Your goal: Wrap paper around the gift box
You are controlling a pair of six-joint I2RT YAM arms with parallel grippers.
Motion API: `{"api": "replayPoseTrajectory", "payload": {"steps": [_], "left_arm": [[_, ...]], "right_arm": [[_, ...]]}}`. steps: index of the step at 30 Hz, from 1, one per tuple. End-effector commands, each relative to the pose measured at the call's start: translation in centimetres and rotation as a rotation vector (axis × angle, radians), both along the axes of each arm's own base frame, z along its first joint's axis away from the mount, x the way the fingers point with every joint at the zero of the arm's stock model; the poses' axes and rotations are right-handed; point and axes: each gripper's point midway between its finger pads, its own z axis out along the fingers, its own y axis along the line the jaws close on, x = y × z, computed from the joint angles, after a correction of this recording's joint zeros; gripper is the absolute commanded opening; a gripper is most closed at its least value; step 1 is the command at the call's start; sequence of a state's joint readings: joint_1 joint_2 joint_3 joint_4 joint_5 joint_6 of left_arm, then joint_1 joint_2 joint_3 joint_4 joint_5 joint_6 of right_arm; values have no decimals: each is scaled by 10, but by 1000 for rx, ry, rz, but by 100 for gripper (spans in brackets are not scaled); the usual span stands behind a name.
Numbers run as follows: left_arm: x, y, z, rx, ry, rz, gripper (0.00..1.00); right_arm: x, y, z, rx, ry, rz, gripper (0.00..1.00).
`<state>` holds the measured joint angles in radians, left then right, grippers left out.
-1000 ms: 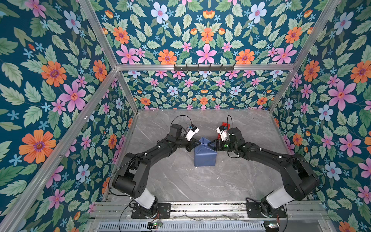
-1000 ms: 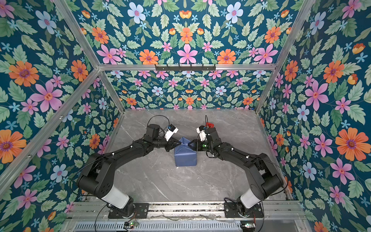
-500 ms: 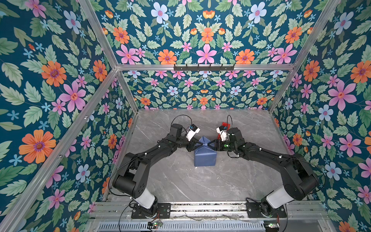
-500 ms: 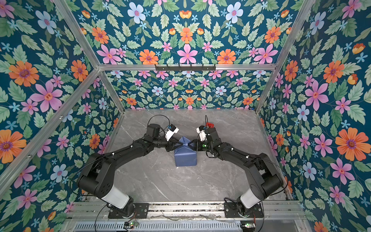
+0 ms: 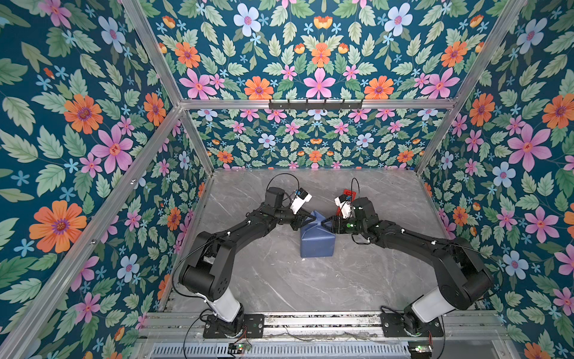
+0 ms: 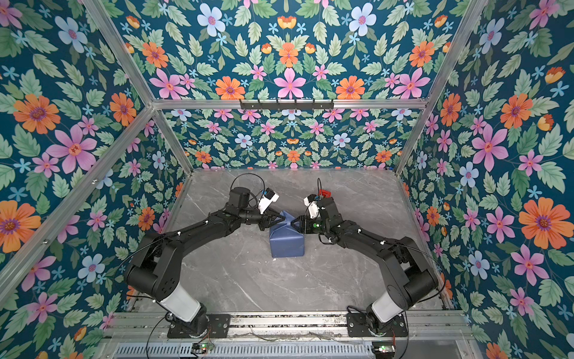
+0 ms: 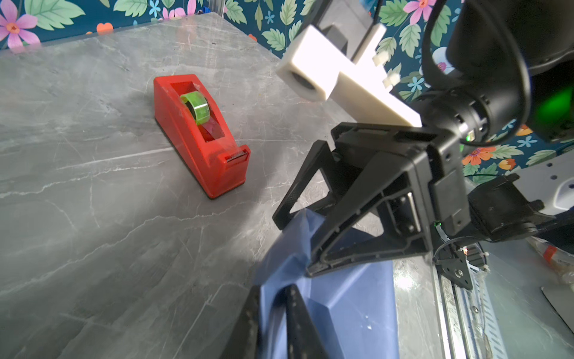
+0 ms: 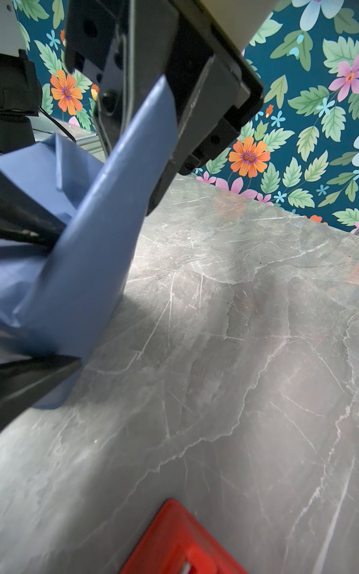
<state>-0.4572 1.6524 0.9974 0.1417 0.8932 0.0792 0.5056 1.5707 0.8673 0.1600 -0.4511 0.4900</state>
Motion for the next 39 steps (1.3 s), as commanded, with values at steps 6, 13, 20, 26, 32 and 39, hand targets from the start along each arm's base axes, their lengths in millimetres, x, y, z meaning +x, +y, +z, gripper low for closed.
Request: {"api": "replayPoseTrajectory", "payload": {"steps": [6,13,20,26,32,39], "left_arm": [[-2,-4,7,-25,-12,-27,4],[-3,2,4,0,-26,3,30],[-9,18,-3,37,-43,50,48],[-10,29,-18,67,-30,82,50],[-11,28,-27,65,-8,79,51],[-10,26,-28,65,-14,66,51]], "right_arm": [[-9,-8,-21,-68,68,-7,56],[-10,-10,-21,-71,69,-9,56],[-10,-10,-21,-72,66,-7,56],[-10,-9,-20,-69,64,-6,56],[-9,-9,-19,-69,60,-5,56],[-5,-6,-5,-96,-7,47,57]]}}
